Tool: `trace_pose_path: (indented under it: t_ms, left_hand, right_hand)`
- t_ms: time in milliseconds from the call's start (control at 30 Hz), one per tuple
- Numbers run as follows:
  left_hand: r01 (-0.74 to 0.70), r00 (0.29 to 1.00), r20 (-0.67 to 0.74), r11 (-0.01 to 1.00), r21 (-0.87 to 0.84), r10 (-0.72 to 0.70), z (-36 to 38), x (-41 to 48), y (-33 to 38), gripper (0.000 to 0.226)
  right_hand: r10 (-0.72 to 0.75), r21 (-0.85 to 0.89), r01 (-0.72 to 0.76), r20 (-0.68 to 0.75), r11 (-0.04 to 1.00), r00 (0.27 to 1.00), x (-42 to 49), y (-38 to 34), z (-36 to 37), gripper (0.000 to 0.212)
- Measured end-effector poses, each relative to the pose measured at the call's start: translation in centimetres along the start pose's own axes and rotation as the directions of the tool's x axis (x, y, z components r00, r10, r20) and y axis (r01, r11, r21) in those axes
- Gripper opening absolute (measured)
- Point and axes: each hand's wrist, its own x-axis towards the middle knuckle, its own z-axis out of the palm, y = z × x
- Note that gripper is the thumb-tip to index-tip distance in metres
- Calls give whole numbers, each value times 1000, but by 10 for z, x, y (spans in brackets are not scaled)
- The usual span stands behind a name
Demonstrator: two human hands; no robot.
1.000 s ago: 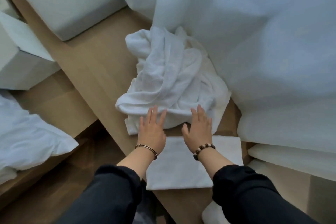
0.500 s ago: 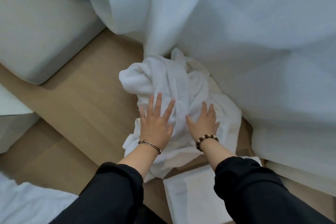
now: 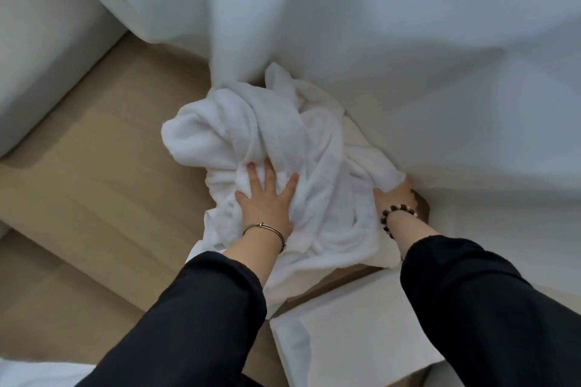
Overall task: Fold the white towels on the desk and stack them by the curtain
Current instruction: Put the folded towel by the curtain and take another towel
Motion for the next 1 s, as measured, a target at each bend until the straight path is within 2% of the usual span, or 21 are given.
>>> trace_pose_path:
  t_ms: [67,133,267,467,533,633,667,733,833,867,933,1000]
  left_hand:
    - [18,1000,24,999,37,-19,-4,5,6,92]
    - [15,999,47,998,63,-18,-7,9,8,94]
    - [6,998,62,995,102,-13,-11,11,7,96]
    - [-10,1000,29,998,67,8,-13,-1,-2,95]
    - [1,1000,23,1000,22,-2,-14,-5,-3,94]
    - [14,999,53,999,-48,-11,-19,-11,1,92]
    - [15,998,64,997,-73,-10,-22,-13,2,92]
    - [12,996,84,993,-118,-2,-28,-15,3,90]
    - [18,995,96,986,-166,-2,-39,-20,6,84]
    - [33,998,60,983,-181,-22,-43,-23,9,80]
    - [72,990,-102,969,-237,-98,-49,-31,21,77]
    - [57,959,-241,934,-353,-150,-55,-37,40,85]
  right_hand:
    - [42,55,-44,23,998,999,1,2,0,49]
    - [22,53,-22,10,998,1000,1,5,2,21]
    - [-33,186,56,-126,981,991,-22,11,-4,28]
    - [-206,328,302,-298,895,932,-54,2,-47,25]
    - [-278,347,413,-377,842,884,-63,-4,-65,24]
    - [-411,283,587,-491,759,768,-80,-3,-82,16]
    - [-417,305,605,-501,735,758,-85,-2,-86,12]
    - [-370,424,599,-507,679,779,-95,-1,-94,7]
    - [-294,570,530,-457,628,840,-104,0,-104,20]
    - [-281,605,493,-415,625,865,-106,1,-108,25]
    - [-265,660,432,-343,614,901,-110,1,-112,37]
    - [-301,661,435,-314,611,900,-114,4,-113,47]
